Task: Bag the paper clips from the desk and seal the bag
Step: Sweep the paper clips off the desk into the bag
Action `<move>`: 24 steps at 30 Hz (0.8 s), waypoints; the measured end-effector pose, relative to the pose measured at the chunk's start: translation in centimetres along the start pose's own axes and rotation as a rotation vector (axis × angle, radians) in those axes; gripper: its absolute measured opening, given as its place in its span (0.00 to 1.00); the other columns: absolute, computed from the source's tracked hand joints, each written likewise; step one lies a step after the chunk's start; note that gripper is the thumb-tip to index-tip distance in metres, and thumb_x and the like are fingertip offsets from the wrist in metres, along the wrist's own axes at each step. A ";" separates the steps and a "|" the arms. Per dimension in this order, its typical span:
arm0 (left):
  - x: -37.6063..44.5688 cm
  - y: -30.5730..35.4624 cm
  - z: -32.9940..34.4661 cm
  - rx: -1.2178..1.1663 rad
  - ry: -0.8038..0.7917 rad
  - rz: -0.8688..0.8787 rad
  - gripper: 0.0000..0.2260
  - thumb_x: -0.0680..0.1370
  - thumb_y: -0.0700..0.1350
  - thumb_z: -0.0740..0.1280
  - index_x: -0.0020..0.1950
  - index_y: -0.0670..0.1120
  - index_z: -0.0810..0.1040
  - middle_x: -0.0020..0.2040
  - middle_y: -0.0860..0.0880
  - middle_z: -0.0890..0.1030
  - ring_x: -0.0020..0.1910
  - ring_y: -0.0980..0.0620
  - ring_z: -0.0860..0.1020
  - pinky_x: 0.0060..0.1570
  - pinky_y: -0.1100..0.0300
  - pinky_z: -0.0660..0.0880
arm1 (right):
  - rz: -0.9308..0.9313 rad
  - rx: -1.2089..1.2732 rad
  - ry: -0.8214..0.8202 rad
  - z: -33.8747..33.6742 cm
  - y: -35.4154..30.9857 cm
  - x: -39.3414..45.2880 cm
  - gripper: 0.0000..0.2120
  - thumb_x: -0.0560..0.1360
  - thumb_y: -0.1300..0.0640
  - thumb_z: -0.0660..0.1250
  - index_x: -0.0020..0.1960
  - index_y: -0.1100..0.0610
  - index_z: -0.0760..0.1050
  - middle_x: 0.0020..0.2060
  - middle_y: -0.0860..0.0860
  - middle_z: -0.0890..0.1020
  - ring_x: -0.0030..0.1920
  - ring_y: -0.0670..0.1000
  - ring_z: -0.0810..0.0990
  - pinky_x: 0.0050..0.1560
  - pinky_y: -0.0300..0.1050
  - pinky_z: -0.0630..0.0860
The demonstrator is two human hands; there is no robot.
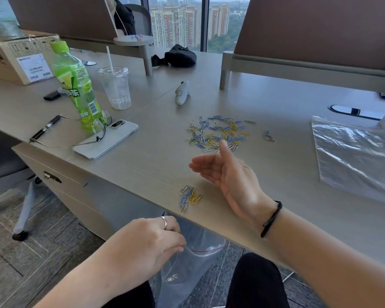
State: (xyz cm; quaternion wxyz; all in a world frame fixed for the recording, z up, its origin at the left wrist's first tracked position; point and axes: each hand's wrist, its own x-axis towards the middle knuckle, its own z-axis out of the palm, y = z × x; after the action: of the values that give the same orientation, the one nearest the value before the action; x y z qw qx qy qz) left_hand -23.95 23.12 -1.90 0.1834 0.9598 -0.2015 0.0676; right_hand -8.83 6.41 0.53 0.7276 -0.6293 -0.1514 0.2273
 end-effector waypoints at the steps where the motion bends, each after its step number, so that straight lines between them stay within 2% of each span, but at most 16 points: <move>1: 0.0 0.0 0.0 0.003 0.000 0.002 0.10 0.80 0.53 0.63 0.49 0.55 0.84 0.45 0.59 0.78 0.38 0.61 0.78 0.35 0.64 0.76 | -0.012 -0.067 -0.012 0.3 -0.1 0.3 0.31 0.82 0.38 0.48 0.51 0.57 0.83 0.50 0.53 0.87 0.55 0.50 0.84 0.67 0.54 0.72; 3: 0.0 0.0 -0.1 -0.001 0.003 -0.003 0.10 0.80 0.53 0.63 0.49 0.55 0.84 0.45 0.60 0.78 0.37 0.61 0.78 0.35 0.64 0.75 | -0.016 -0.201 -0.077 1.2 -0.2 0.6 0.31 0.82 0.38 0.46 0.54 0.55 0.83 0.51 0.52 0.86 0.56 0.48 0.83 0.68 0.53 0.72; 6: -0.1 0.0 -0.2 -0.004 0.012 -0.011 0.10 0.80 0.53 0.63 0.48 0.55 0.84 0.45 0.59 0.78 0.38 0.61 0.78 0.35 0.63 0.76 | -0.011 -0.310 -0.247 2.9 -0.5 0.5 0.33 0.82 0.38 0.46 0.57 0.59 0.81 0.53 0.56 0.86 0.57 0.50 0.83 0.67 0.53 0.72; 9: -0.2 -0.1 -0.4 0.003 0.008 -0.014 0.10 0.80 0.53 0.63 0.48 0.55 0.84 0.45 0.59 0.78 0.38 0.60 0.79 0.34 0.62 0.77 | 0.021 -0.307 -0.364 3.9 -0.4 0.2 0.33 0.83 0.40 0.44 0.58 0.63 0.80 0.52 0.62 0.85 0.55 0.54 0.83 0.66 0.53 0.73; 11: -0.4 -0.2 -0.6 0.012 0.008 -0.018 0.11 0.80 0.53 0.62 0.48 0.55 0.84 0.45 0.59 0.78 0.38 0.60 0.79 0.34 0.62 0.77 | 0.059 -0.245 -0.405 4.0 -0.1 0.0 0.35 0.80 0.37 0.45 0.59 0.62 0.79 0.52 0.64 0.84 0.53 0.53 0.83 0.65 0.51 0.73; 16: -0.9 -0.3 -0.7 -0.010 0.004 -0.047 0.11 0.80 0.55 0.61 0.49 0.56 0.83 0.46 0.59 0.78 0.38 0.58 0.80 0.36 0.60 0.78 | 0.142 -0.071 -0.440 3.9 0.9 -1.6 0.35 0.75 0.33 0.48 0.64 0.57 0.77 0.60 0.62 0.79 0.58 0.59 0.81 0.64 0.54 0.74; 19: -1.0 -0.2 -0.8 -0.025 0.007 -0.052 0.10 0.80 0.55 0.61 0.50 0.57 0.82 0.47 0.59 0.78 0.40 0.58 0.80 0.37 0.59 0.78 | 0.173 0.017 -0.475 3.7 1.0 -2.8 0.35 0.74 0.32 0.49 0.69 0.52 0.73 0.65 0.60 0.76 0.62 0.59 0.80 0.67 0.54 0.73; 22: -0.9 -0.2 -0.7 -0.032 0.016 -0.047 0.10 0.81 0.55 0.62 0.50 0.56 0.82 0.47 0.59 0.78 0.39 0.57 0.80 0.36 0.58 0.78 | 0.164 0.122 -0.469 3.3 0.8 -3.6 0.34 0.73 0.32 0.50 0.70 0.50 0.71 0.67 0.59 0.75 0.64 0.58 0.78 0.69 0.54 0.70; 24: -0.8 -0.1 -0.7 -0.022 0.022 -0.037 0.10 0.81 0.55 0.61 0.50 0.56 0.82 0.47 0.59 0.78 0.37 0.56 0.80 0.35 0.59 0.77 | 0.123 0.163 -0.418 2.5 0.5 -3.2 0.34 0.73 0.33 0.50 0.70 0.52 0.71 0.66 0.61 0.77 0.64 0.59 0.78 0.70 0.54 0.70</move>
State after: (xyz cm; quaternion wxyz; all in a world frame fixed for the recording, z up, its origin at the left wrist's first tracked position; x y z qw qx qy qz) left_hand -24.71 23.74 -1.50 0.1974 0.9604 -0.1826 0.0724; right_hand -12.90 6.85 0.65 0.7136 -0.5156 -0.2414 0.4081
